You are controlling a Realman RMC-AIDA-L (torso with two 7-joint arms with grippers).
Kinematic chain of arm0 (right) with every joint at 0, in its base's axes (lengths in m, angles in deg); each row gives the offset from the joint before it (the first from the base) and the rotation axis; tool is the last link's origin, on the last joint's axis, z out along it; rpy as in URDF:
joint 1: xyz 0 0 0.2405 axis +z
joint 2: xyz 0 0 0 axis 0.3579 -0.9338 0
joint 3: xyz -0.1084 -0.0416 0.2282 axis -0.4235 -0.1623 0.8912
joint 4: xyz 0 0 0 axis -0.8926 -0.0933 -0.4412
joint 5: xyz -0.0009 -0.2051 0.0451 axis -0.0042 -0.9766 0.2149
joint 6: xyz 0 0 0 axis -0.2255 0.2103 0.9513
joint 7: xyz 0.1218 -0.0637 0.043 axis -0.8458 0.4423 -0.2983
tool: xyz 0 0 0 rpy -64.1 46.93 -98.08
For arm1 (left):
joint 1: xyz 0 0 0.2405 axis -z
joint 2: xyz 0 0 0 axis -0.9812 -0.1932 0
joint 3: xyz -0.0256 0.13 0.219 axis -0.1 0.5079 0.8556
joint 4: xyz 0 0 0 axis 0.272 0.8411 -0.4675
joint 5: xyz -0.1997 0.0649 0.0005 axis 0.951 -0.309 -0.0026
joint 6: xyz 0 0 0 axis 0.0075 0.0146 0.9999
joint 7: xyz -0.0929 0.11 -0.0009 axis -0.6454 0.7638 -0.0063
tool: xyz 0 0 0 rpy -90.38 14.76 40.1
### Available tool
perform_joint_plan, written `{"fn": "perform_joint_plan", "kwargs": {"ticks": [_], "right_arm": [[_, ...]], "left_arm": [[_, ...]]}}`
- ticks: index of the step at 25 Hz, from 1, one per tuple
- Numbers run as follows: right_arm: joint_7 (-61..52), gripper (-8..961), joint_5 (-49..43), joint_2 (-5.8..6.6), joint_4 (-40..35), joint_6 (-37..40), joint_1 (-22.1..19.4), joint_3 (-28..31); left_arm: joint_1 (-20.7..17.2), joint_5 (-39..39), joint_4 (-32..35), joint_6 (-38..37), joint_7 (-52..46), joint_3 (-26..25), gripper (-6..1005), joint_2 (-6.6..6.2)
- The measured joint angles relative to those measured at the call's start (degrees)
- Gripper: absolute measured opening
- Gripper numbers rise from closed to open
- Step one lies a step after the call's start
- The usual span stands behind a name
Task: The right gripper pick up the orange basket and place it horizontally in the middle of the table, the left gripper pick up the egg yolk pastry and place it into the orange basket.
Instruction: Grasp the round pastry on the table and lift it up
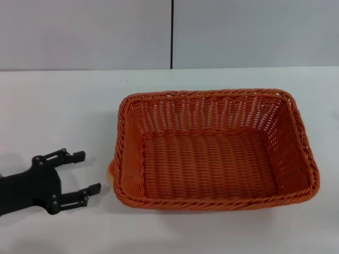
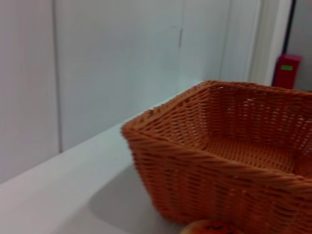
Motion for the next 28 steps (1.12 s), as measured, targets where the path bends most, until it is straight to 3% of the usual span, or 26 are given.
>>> {"fn": "perform_joint_plan", "kwargs": {"ticks": [11,27,28], "right_arm": [[0.3,510,-0.4,0.14,0.8,-0.2,0.6,-0.4],[0.3,523,-0.5,0.27,1.5,-0.2,0.1,0.2],[0.3,524,-0.5,0.27,1.5,-0.2,0.1,0.2]], "left_arm": [[1.6,0.1,-7.8,4.8,4.6,0.7,809,0.06],[3.3,-0.2,-11.2,8.5,4.6,2.6,806,0.00],[3.3,-0.2,-11.2,8.5,4.6,2.6,773,0.00]]}}
